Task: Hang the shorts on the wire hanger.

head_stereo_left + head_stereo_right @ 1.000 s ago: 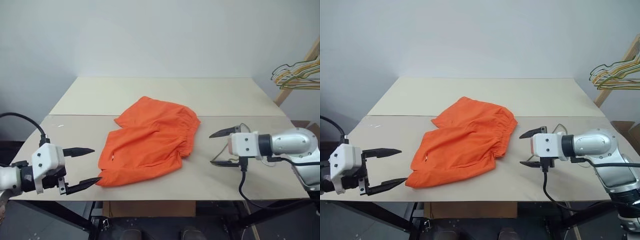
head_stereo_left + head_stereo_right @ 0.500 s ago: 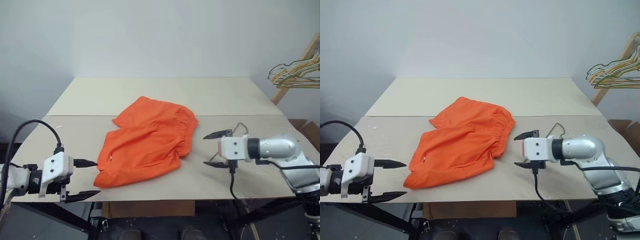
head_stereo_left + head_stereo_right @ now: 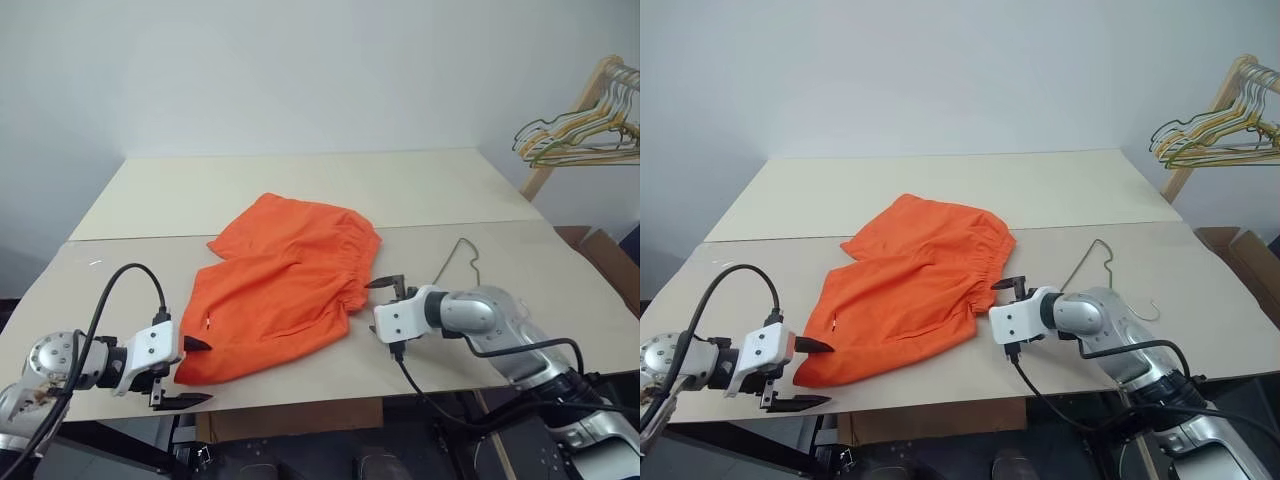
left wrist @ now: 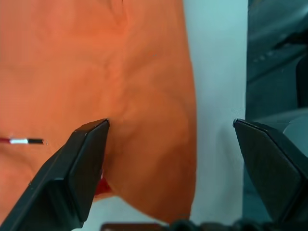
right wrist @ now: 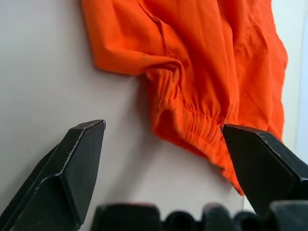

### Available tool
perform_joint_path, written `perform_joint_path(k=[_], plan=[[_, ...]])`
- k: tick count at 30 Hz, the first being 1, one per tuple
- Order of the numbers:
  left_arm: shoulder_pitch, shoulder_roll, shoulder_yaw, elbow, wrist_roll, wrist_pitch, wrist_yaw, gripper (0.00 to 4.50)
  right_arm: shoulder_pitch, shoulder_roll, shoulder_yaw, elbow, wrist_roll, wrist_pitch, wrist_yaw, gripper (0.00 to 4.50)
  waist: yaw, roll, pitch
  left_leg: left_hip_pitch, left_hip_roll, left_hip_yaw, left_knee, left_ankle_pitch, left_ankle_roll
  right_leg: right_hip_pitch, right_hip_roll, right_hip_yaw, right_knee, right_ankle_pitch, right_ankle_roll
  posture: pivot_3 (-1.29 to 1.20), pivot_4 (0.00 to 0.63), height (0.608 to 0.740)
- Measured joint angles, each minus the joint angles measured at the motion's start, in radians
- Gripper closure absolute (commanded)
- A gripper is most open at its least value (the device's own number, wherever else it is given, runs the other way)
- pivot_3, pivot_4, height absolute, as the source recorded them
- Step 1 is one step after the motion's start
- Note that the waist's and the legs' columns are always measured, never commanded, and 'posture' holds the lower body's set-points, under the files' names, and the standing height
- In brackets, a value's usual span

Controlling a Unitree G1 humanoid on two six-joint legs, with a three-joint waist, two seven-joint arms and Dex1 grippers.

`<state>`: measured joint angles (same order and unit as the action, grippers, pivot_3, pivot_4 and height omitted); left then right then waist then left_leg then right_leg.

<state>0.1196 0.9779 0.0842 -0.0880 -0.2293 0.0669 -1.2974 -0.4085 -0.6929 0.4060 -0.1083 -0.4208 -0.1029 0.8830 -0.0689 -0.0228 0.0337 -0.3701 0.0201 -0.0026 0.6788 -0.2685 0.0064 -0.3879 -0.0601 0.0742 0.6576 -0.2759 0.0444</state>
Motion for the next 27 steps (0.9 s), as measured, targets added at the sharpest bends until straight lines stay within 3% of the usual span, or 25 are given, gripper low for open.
perform_joint_path(k=[2,5,16,26,27], plan=[[0.000,0.000,0.000,0.002,0.001,-0.005,0.004,0.00,-0.017,0.025,0.019,0.010,-0.025,-0.006,-0.013,0.03,-0.002,0.000,0.000,0.000,0.000,0.000,0.000,0.000,0.000,0.000,0.000,0.000,0.000,0.000,0.000,-0.07,0.000,0.740],[0.000,-0.009,-0.004,0.013,0.012,-0.012,0.023,0.00,-0.032,0.061,0.034,0.037,-0.043,-0.009,-0.019,0.63,-0.001,0.000,0.000,0.000,0.000,0.000,0.000,0.000,0.000,0.000,0.000,0.000,0.000,0.000,0.000,-0.06,0.000,0.740],[0.010,-0.038,-0.019,0.023,0.032,-0.041,0.063,0.00,-0.049,0.097,0.064,0.118,-0.108,-0.030,-0.042,4.43,-0.001,0.000,0.000,0.001,0.000,-0.001,0.000,0.000,0.000,0.000,0.000,0.000,0.002,0.000,0.000,-0.05,0.000,0.740],[-0.038,-0.070,-0.040,0.068,0.018,-0.041,0.061,0.00,-0.049,0.099,0.064,0.119,-0.110,-0.042,-0.067,4.47,-0.002,0.000,0.000,0.000,0.000,-0.001,0.000,0.000,0.000,0.000,0.000,0.000,0.002,0.000,0.000,-0.07,0.000,0.740],[-0.040,-0.070,-0.041,0.069,0.015,-0.040,0.058,0.19,-0.049,0.100,0.064,0.119,-0.110,-0.042,-0.073,4.49,-0.002,0.000,0.000,0.000,0.000,-0.001,0.000,0.000,0.000,0.000,0.000,0.000,0.002,0.000,0.000,-0.07,0.000,0.740]])
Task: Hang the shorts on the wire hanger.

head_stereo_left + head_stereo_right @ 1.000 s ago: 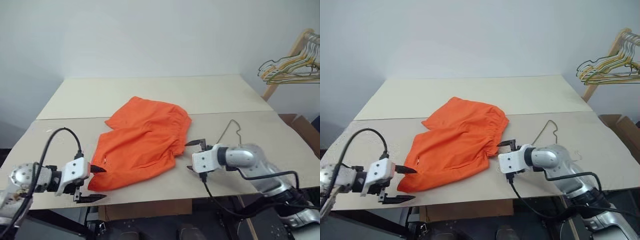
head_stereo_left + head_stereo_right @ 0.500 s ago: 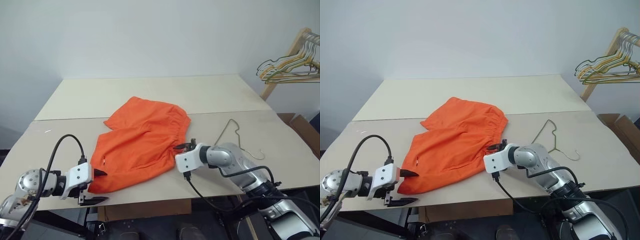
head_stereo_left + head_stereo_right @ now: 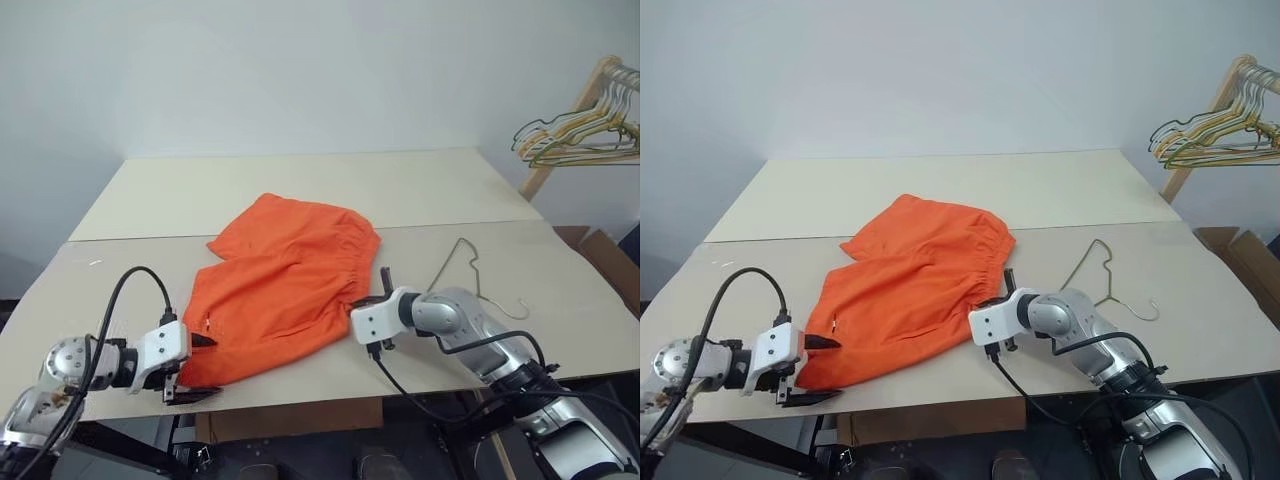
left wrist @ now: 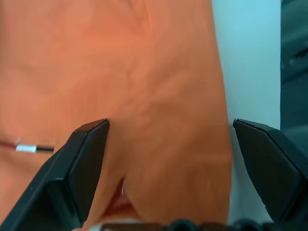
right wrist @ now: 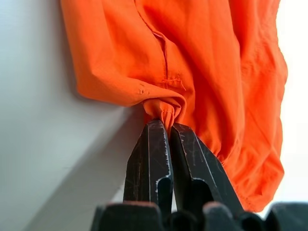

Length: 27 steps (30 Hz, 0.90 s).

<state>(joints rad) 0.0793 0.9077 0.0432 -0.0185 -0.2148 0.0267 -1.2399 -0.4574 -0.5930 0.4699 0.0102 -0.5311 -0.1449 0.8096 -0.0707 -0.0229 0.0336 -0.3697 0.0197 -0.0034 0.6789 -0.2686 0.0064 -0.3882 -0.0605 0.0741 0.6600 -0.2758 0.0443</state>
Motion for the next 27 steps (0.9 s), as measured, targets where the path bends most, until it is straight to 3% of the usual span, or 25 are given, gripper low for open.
perform_joint_path(k=[3,10,14,20,27], plan=[[-0.008,0.012,-0.005,0.019,0.012,-0.007,-0.017,0.87,0.000,0.000,0.000,0.000,-0.001,-0.001,-0.007,4.50,-0.001,0.000,0.000,0.000,0.000,0.000,0.000,0.000,0.000,0.000,0.000,0.000,0.000,0.000,0.000,-0.07,0.000,0.740],[-0.028,0.036,-0.030,0.066,0.063,-0.057,-0.025,3.25,0.001,-0.002,0.000,0.000,-0.005,-0.004,-0.012,4.50,-0.001,0.000,0.000,0.000,0.000,0.000,0.000,0.000,0.000,0.000,0.000,0.000,0.000,0.000,0.000,-0.07,0.000,0.740],[-0.029,0.037,-0.029,0.074,0.069,-0.073,-0.016,4.37,0.011,-0.022,-0.002,0.000,0.002,-0.053,-0.026,4.50,-0.001,0.000,0.000,0.000,0.000,0.000,0.000,0.000,0.000,0.000,0.000,0.000,0.000,0.000,0.000,-0.06,0.000,0.740],[-0.020,0.074,-0.028,0.070,0.100,-0.093,0.012,4.49,0.050,-0.109,-0.020,-0.014,0.078,-0.180,-0.005,4.50,0.001,0.000,0.000,0.000,0.000,0.000,0.000,0.000,0.000,0.000,0.000,0.000,0.000,0.000,0.000,-0.06,0.000,0.740],[0.025,0.124,-0.020,0.053,0.114,-0.130,0.024,4.49,0.063,-0.226,-0.015,-0.059,0.186,-0.330,0.122,4.50,0.000,0.000,0.000,0.001,0.001,0.001,0.000,0.000,0.000,0.000,0.000,0.000,0.000,0.000,0.000,-0.06,0.000,0.740]])
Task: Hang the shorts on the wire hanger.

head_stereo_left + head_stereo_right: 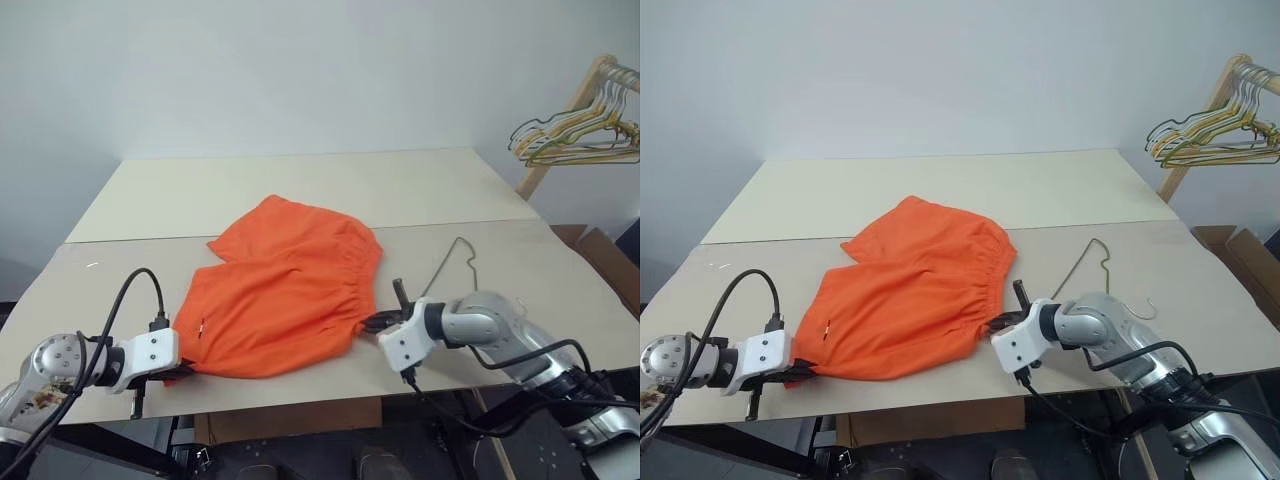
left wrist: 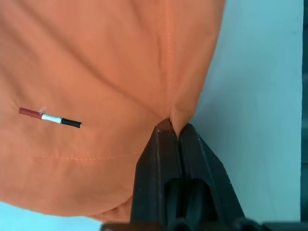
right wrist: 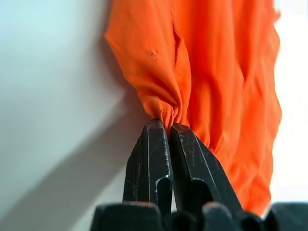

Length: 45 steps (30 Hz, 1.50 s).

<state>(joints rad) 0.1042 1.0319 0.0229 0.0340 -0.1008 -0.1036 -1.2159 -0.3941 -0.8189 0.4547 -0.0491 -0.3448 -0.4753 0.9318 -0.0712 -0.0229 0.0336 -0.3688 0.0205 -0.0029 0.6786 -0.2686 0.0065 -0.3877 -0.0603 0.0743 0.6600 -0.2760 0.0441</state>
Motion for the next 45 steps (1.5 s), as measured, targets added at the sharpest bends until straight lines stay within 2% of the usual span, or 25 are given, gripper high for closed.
perform_joint_path(k=[5,7,9,16,21,26,30,33,36,39,42,45], plan=[[0.056,0.042,0.019,-0.047,-0.008,0.000,-0.018,4.49,0.000,-0.005,0.018,0.048,0.027,-0.102,0.047,4.50,-0.001,0.000,0.000,0.000,0.000,0.000,0.000,0.000,0.000,0.000,0.000,0.000,0.000,0.000,0.000,-0.04,0.000,0.740],[0.075,0.049,0.019,-0.076,-0.017,0.018,-0.024,4.08,-0.011,0.005,0.019,0.080,0.019,-0.128,0.045,4.50,0.001,0.000,0.000,0.000,0.000,0.001,0.000,0.000,0.000,0.000,0.000,0.001,0.000,0.000,0.000,-0.04,0.000,0.740],[0.089,0.054,0.022,-0.107,-0.026,0.049,-0.032,3.61,-0.020,0.011,0.019,0.093,0.016,-0.149,0.049,3.89,0.002,0.000,0.000,0.000,0.000,0.001,0.000,0.000,0.000,0.000,0.000,0.000,0.000,0.000,0.000,-0.04,0.000,0.740],[0.131,0.081,0.057,-0.160,-0.051,0.079,-0.054,1.47,-0.016,-0.035,0.015,0.095,0.079,-0.171,0.101,1.68,0.005,0.000,0.000,0.000,0.000,0.001,0.000,0.000,0.000,0.000,0.000,0.000,0.000,0.000,0.000,-0.05,0.000,0.740],[0.142,0.110,0.190,-0.229,-0.182,0.124,-0.131,0.00,0.067,-0.106,-0.069,0.009,0.236,-0.089,0.136,0.03,0.006,0.000,0.000,0.000,0.001,0.001,0.000,0.000,0.000,0.001,-0.001,0.000,0.000,0.000,0.000,-0.06,0.000,0.740],[0.087,0.086,0.229,-0.330,-0.259,0.185,-0.106,0.00,0.147,-0.130,-0.221,-0.125,0.429,0.201,0.122,0.03,0.007,0.000,0.000,0.001,0.001,0.001,0.000,0.000,0.000,0.002,0.000,0.000,0.000,0.000,-0.001,-0.08,0.000,0.740],[0.015,0.031,0.169,-0.349,-0.283,0.253,-0.077,0.00,0.182,-0.055,-0.352,-0.233,0.526,0.665,-0.059,0.03,0.004,-0.001,0.000,0.001,0.001,0.001,0.000,0.000,0.000,0.001,0.001,0.001,0.001,0.000,-0.001,-0.12,0.000,0.740],[-0.018,-0.037,0.133,-0.371,-0.294,0.284,-0.034,0.00,0.160,0.089,-0.397,-0.267,0.526,0.969,-0.257,0.03,-0.002,-0.001,0.000,0.000,0.001,0.000,0.000,0.000,0.000,0.000,0.002,0.001,0.001,0.000,-0.001,-0.14,0.000,0.740],[-0.076,-0.101,0.093,-0.400,-0.300,0.324,0.019,0.00,0.080,0.299,-0.437,-0.274,0.517,1.275,-0.494,0.03,-0.007,-0.001,0.000,-0.001,0.000,0.000,0.000,0.000,0.000,-0.002,0.001,0.002,0.002,0.000,-0.001,-0.16,0.000,0.740],[-0.122,-0.137,0.068,-0.410,-0.304,0.348,0.047,0.00,0.005,0.470,-0.487,-0.252,0.485,1.424,-0.677,0.03,-0.017,-0.001,0.000,-0.002,0.000,-0.001,0.000,0.000,0.000,-0.002,0.001,0.002,0.002,0.000,-0.001,-0.17,0.000,0.740],[-0.169,-0.162,0.042,-0.412,-0.319,0.371,0.060,0.00,-0.038,0.598,-0.527,-0.191,0.447,1.490,-0.833,0.03,-0.033,0.000,-0.001,-0.003,-0.002,-0.002,0.000,0.000,0.000,-0.002,-0.001,0.002,0.001,0.000,0.000,-0.17,0.000,0.740],[-0.186,-0.164,0.037,-0.409,-0.321,0.371,0.065,0.00,-0.040,0.658,-0.533,-0.133,0.408,1.523,-0.922,0.03,-0.057,0.000,0.000,-0.004,-0.002,-0.008,0.000,0.000,0.000,-0.003,-0.002,0.003,0.001,0.000,0.000,-0.18,0.000,0.740]])
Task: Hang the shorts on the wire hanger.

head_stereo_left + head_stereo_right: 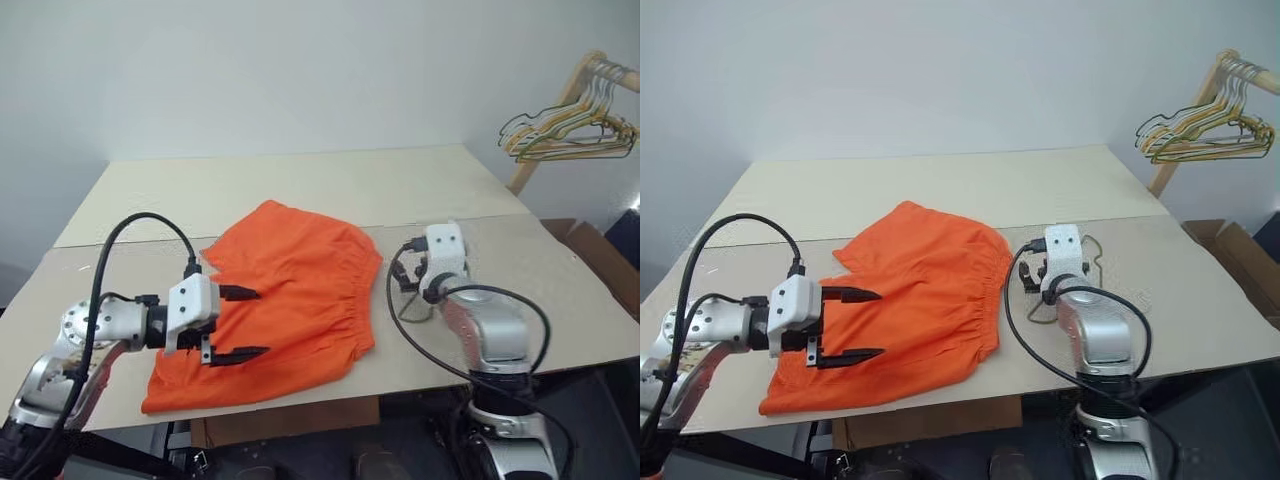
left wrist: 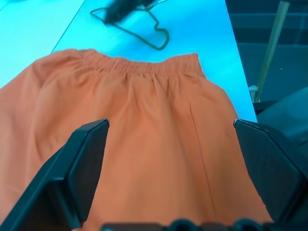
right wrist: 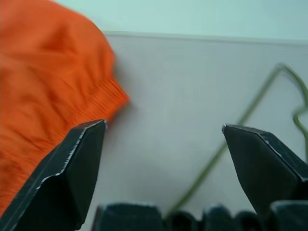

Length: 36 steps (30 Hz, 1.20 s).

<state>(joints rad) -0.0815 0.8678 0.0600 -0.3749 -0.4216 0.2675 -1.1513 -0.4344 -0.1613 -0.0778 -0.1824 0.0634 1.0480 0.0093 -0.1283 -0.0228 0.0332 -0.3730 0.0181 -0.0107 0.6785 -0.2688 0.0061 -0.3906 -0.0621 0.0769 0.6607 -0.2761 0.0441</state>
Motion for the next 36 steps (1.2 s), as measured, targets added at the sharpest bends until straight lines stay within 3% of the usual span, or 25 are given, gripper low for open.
perform_joint_path(k=[10,17,26,32,36], plan=[[0.003,0.001,-0.007,0.022,0.023,-0.008,-0.009,0.00,0.084,-0.137,0.202,-0.006,-0.072,0.017,0.069,0.03,-0.061,0.001,0.000,0.000,-0.001,-0.008,-0.002,0.000,0.000,0.001,0.001,-0.002,-0.002,-0.001,0.001,-0.18,0.000,0.740],[0.018,-0.010,-0.042,0.039,0.061,-0.041,-0.007,0.00,0.092,-0.149,0.192,-0.014,-0.070,0.017,0.111,0.03,-0.073,0.001,0.000,0.000,-0.001,-0.010,-0.002,0.000,0.000,0.002,0.001,-0.004,-0.003,-0.001,0.001,-0.17,0.000,0.740],[0.055,-0.010,-0.041,0.041,0.082,-0.052,0.002,0.00,0.182,-0.291,0.194,-0.112,-0.071,0.053,0.176,0.03,-0.056,0.001,0.000,-0.001,-0.002,-0.011,-0.002,0.000,0.000,0.003,0.000,-0.005,-0.004,-0.001,0.001,-0.16,0.000,0.740],[0.067,-0.008,-0.041,0.055,0.103,-0.075,0.000,0.00,0.226,-0.338,0.121,-0.134,-0.071,0.060,0.186,0.03,-0.043,0.001,0.000,0.000,-0.002,-0.010,-0.001,0.000,0.000,0.003,0.000,-0.004,-0.004,-0.001,0.001,-0.17,0.000,0.740],[0.059,-0.008,-0.041,0.078,0.110,-0.087,0.000,0.00,0.179,-0.295,0.030,-0.166,-0.038,0.079,0.192,0.03,-0.049,0.002,0.000,0.000,-0.001,-0.010,-0.001,0.000,0.000,0.003,0.001,-0.004,-0.003,-0.001,0.001,-0.17,0.000,0.740]])
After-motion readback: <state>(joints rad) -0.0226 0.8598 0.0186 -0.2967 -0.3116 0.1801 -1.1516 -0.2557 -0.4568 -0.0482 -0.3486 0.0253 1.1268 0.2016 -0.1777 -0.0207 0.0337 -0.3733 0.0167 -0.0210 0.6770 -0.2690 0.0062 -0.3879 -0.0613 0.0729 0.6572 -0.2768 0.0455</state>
